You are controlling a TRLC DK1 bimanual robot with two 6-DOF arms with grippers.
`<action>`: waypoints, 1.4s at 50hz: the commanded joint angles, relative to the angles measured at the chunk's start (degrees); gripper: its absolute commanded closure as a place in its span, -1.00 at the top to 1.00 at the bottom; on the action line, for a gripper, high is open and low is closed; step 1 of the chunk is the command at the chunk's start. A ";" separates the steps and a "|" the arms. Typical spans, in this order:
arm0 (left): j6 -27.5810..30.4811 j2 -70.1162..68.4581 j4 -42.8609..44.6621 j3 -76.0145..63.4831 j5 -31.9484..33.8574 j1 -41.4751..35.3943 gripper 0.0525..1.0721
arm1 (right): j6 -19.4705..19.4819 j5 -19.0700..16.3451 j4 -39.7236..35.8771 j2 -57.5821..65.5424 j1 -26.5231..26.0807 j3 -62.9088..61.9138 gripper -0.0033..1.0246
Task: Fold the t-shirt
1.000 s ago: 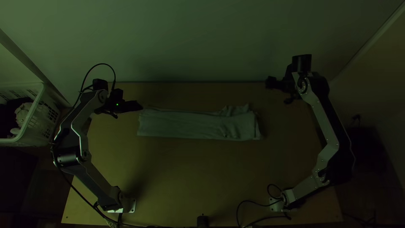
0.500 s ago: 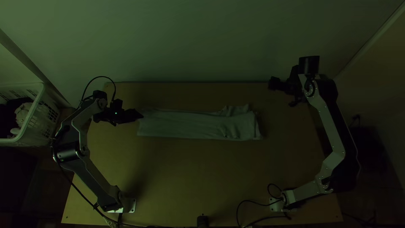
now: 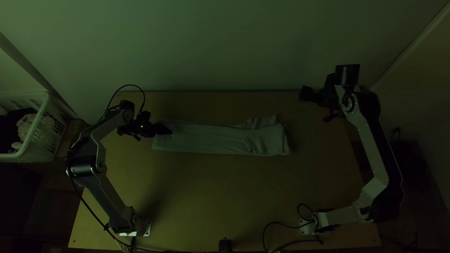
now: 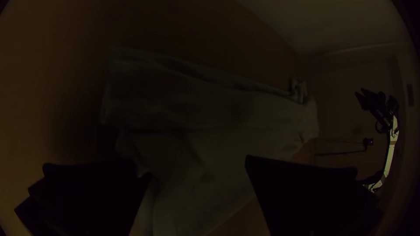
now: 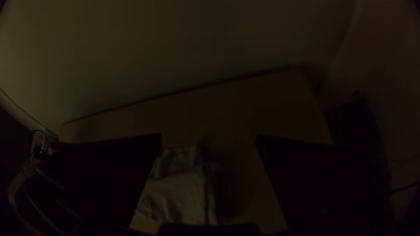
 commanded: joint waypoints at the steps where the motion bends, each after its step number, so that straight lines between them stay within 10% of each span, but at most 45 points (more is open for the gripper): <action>1: -3.52 3.30 0.64 -3.63 -0.08 -4.27 0.92 | 1.84 -0.15 -0.23 -1.74 1.08 -1.96 0.92; 14: -14.60 4.88 8.46 -2.23 -3.07 -8.58 0.82 | 3.33 -0.15 -0.14 -4.46 2.84 -6.53 0.92; 23: -17.76 3.48 11.97 -3.19 -7.64 -9.46 -0.97 | 4.03 -0.15 0.12 -6.40 3.80 -8.90 0.92; 70: 4.21 -7.42 -16.59 18.52 -34.45 12.25 -0.95 | 3.24 -0.06 4.69 -5.52 0.20 -12.60 0.92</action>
